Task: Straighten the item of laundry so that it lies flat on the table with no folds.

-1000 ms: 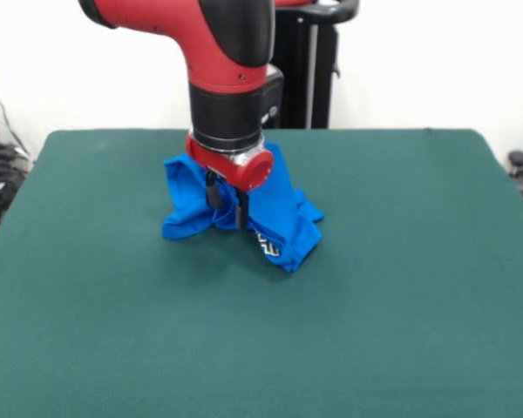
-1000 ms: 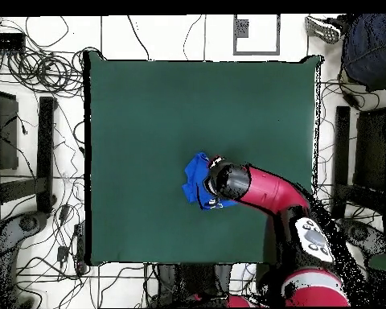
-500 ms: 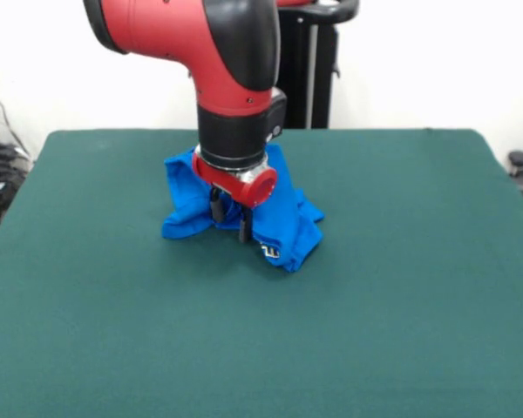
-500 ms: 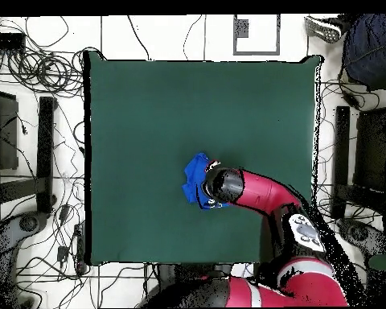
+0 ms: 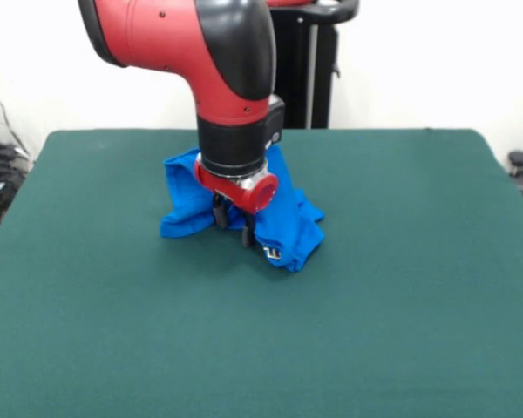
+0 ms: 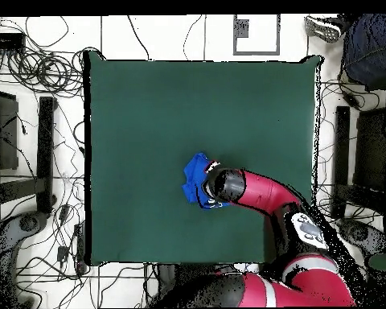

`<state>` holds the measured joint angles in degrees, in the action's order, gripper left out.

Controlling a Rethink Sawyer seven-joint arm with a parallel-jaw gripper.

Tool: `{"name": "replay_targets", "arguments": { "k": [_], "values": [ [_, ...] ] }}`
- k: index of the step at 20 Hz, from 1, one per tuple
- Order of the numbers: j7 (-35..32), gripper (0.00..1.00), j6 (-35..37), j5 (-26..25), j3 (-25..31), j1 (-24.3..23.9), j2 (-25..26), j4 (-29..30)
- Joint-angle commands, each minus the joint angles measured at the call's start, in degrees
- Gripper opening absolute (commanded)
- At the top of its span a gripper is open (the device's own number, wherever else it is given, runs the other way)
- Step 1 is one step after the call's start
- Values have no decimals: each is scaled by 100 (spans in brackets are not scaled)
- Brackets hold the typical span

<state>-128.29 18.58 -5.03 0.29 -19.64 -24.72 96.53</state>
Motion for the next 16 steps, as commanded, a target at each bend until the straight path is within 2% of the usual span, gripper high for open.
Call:
{"name": "replay_targets", "arguments": {
  "k": [1,10,11,16],
  "values": [
    [10,100,87,-191,718,70,67,238],
    [37,100,190,-244,607,138,54,99],
    [29,0,183,-251,585,159,53,85],
    [16,0,227,-239,559,179,54,64]
  ]
}}
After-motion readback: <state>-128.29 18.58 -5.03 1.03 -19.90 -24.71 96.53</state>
